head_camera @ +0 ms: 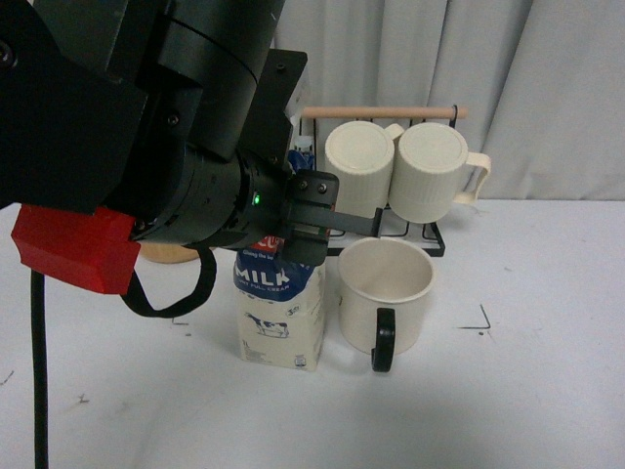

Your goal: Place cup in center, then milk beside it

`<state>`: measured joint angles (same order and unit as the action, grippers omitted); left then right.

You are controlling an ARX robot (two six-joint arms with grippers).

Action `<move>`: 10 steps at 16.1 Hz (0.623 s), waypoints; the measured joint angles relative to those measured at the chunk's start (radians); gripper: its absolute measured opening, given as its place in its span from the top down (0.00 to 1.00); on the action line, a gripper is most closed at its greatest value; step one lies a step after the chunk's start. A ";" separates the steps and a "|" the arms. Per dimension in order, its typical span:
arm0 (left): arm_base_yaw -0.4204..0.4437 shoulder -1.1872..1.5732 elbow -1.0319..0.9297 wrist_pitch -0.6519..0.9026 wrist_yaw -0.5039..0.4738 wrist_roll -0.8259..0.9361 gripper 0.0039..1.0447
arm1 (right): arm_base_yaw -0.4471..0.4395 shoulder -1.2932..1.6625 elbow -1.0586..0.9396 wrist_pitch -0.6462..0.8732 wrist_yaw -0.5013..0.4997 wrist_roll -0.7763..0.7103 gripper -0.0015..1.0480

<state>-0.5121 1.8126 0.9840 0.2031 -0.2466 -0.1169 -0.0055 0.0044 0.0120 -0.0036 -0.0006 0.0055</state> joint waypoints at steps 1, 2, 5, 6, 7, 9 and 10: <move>0.005 -0.007 0.002 0.000 0.002 -0.007 0.50 | 0.000 0.000 0.000 0.000 0.000 0.000 0.06; 0.010 -0.014 0.002 -0.001 0.003 -0.008 0.43 | 0.000 0.000 0.000 0.000 0.000 0.000 0.06; 0.052 -0.098 -0.009 0.047 0.040 -0.028 0.14 | 0.000 0.000 0.000 0.000 0.000 0.000 0.06; 0.076 -0.155 -0.022 0.065 0.050 -0.033 0.05 | 0.000 0.000 0.000 0.000 0.000 0.000 0.06; 0.100 -0.211 -0.031 0.063 0.066 -0.039 0.06 | 0.000 0.000 0.000 0.000 0.000 0.000 0.06; 0.154 -0.325 -0.051 0.051 0.108 -0.041 0.06 | 0.000 0.000 0.000 0.000 0.000 0.000 0.06; 0.196 -0.408 -0.076 0.037 0.150 -0.038 0.06 | 0.000 0.000 0.000 0.000 0.000 0.000 0.06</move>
<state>-0.3164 1.4044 0.9085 0.2401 -0.0963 -0.1547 -0.0055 0.0044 0.0120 -0.0036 -0.0002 0.0059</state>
